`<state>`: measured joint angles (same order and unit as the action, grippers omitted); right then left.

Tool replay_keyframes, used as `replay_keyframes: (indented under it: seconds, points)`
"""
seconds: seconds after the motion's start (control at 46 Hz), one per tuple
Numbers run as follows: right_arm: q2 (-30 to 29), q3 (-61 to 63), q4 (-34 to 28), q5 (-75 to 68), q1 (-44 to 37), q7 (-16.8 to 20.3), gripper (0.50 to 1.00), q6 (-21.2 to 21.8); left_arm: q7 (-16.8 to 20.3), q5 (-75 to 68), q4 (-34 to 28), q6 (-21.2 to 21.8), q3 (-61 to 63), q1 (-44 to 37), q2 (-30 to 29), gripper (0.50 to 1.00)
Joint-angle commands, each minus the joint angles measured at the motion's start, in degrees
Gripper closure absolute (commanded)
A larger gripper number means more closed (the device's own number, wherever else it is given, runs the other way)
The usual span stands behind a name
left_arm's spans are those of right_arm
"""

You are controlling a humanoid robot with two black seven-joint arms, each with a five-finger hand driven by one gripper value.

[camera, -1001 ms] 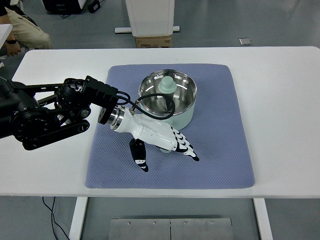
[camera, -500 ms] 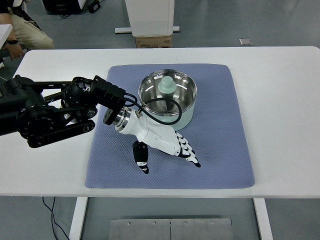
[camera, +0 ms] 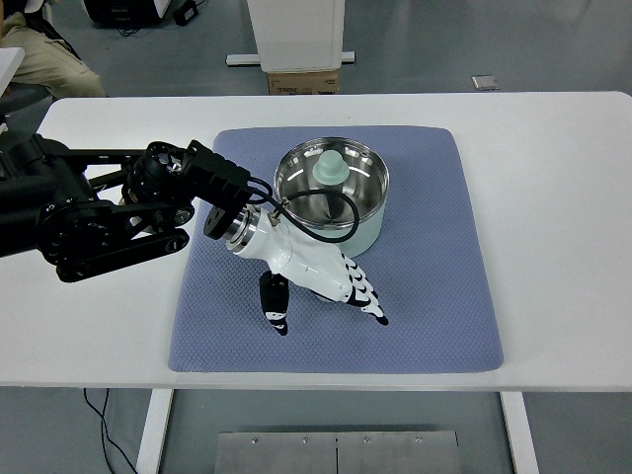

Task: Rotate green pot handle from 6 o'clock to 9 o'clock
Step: 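Lower the left hand onto the green handle nearest the robot, then push the handle with the left hand, rotating the pot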

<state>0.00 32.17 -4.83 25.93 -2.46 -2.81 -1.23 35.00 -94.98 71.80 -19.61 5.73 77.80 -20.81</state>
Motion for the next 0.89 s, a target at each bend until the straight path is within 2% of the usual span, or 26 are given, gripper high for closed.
replay_keyframes:
  seconds: [0.0,0.87]
  points:
    - [0.0,0.0,0.0,0.1,0.0,0.0,0.5,0.0,0.0,0.0,0.0,0.0,0.7,0.4,0.0,0.5]
    - [0.0,0.0,0.0,0.0,0.0,0.0,0.5,0.0,0.0,-2.4,-0.1,0.2,3.2,3.5,-1.1,0.5]
